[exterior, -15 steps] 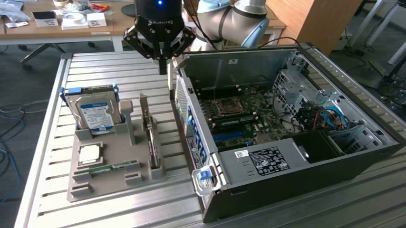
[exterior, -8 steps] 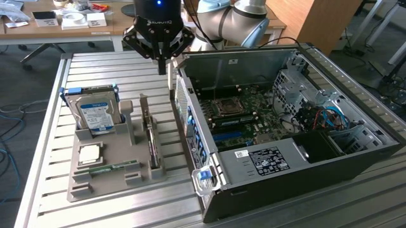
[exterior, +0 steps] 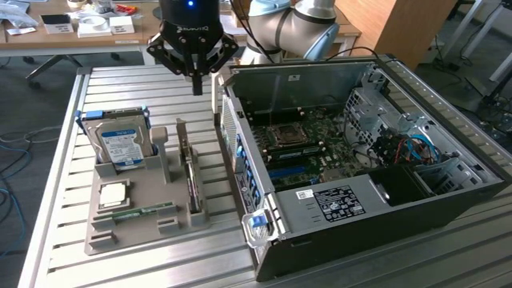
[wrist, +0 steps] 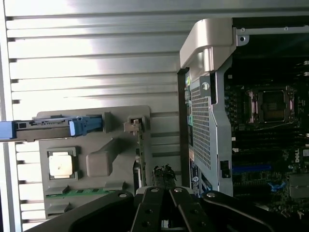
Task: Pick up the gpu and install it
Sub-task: 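Reach for the gpu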
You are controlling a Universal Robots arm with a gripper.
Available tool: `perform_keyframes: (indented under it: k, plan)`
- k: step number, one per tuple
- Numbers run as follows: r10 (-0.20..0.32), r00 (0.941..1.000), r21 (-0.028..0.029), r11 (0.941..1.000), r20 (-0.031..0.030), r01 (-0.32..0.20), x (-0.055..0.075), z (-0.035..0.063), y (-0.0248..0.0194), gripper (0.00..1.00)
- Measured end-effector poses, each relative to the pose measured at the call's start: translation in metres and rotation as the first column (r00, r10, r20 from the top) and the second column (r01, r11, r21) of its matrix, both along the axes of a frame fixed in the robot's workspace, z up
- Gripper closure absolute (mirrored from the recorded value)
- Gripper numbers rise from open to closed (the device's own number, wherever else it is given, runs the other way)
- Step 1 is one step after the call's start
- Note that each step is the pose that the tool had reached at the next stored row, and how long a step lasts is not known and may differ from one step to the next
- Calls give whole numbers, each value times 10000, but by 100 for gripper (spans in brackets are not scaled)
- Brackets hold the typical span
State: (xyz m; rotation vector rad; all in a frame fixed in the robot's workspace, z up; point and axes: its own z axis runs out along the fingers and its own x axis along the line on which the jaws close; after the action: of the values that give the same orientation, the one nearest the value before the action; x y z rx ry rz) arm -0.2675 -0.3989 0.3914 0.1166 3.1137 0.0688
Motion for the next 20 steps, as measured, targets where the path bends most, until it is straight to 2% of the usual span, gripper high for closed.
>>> perform_keyframes:
  k: [13,20]
  plan:
    - [0,10000,1,10000,0,0,-198,-6,0,89]
    - [0,10000,0,10000,-1,0,-220,-7,-10,89]
